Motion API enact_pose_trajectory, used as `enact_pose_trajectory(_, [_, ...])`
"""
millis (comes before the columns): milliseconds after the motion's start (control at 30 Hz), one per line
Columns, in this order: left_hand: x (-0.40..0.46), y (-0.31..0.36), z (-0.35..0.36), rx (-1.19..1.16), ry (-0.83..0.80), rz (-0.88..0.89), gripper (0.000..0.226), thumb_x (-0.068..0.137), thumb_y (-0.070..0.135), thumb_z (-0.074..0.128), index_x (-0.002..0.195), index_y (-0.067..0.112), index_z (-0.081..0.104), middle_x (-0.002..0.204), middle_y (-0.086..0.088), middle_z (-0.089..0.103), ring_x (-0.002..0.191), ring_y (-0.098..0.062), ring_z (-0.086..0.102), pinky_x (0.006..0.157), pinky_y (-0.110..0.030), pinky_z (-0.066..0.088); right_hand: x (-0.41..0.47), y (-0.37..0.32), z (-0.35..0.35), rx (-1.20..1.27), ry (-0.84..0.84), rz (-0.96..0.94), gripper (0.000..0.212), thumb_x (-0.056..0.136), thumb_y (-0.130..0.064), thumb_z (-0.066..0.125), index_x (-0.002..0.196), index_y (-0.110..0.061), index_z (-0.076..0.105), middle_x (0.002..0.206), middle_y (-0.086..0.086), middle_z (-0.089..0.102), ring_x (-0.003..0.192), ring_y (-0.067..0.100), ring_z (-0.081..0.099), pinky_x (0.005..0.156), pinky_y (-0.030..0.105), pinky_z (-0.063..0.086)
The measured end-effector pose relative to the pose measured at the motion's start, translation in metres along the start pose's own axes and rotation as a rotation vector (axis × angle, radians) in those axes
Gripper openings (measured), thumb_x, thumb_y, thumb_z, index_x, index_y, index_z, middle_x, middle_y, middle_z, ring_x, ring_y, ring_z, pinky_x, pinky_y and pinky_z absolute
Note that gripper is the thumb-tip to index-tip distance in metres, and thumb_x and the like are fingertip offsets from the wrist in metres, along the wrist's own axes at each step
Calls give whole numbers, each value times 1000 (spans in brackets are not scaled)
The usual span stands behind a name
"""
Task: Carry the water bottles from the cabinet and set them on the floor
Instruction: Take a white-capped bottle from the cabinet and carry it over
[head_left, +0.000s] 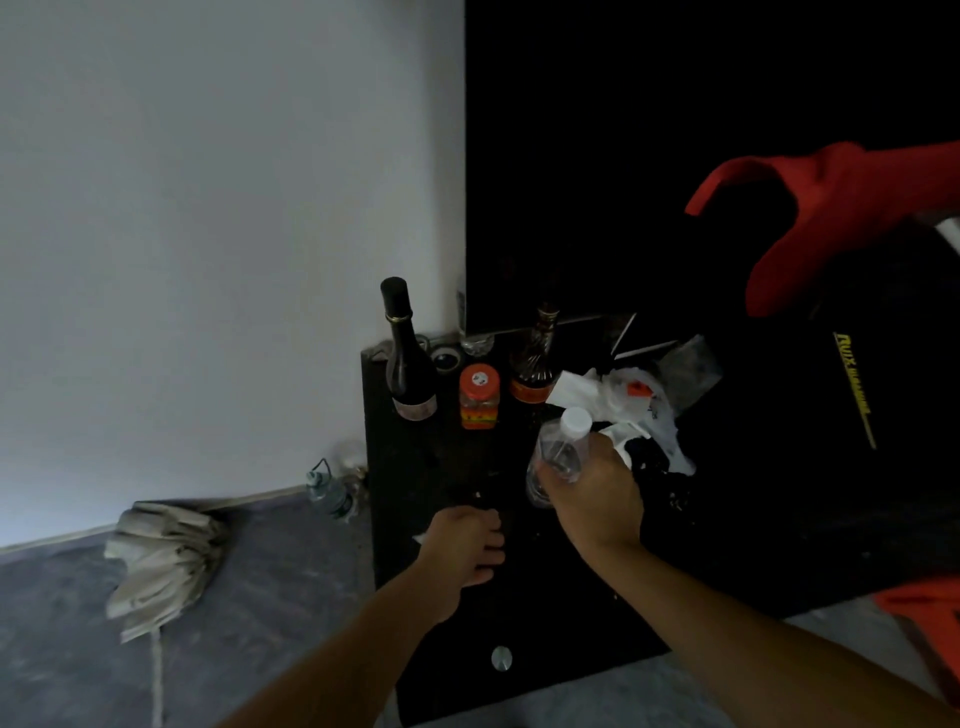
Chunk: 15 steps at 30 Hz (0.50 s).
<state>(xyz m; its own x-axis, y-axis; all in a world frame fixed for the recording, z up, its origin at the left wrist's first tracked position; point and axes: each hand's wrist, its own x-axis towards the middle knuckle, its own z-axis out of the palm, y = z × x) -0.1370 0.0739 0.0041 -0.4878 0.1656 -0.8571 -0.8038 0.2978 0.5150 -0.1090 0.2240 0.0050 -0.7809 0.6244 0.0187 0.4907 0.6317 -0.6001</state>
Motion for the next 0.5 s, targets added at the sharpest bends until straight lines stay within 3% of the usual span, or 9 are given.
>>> enact_pose_trajectory(300, [-9,15,-4,-26,-20,9,25,93,28,55,110,11,62,104,-10,67,95,-25,65,88,-40,52,-1,-14,-24,97,61,-143,40,72,-29,81,99,-7,61,91,6,66,84,27,64,63,27,43])
enact_pose_trajectory(500, [-11,30,2,-438,-122,-104,49,96,37,50,129,1,49,128,-21,56,113,-35,57,91,-44,49,0,-43,-60,185,26,-227,46,74,-37,79,104,-7,62,92,6,68,85,23,65,71,41,55])
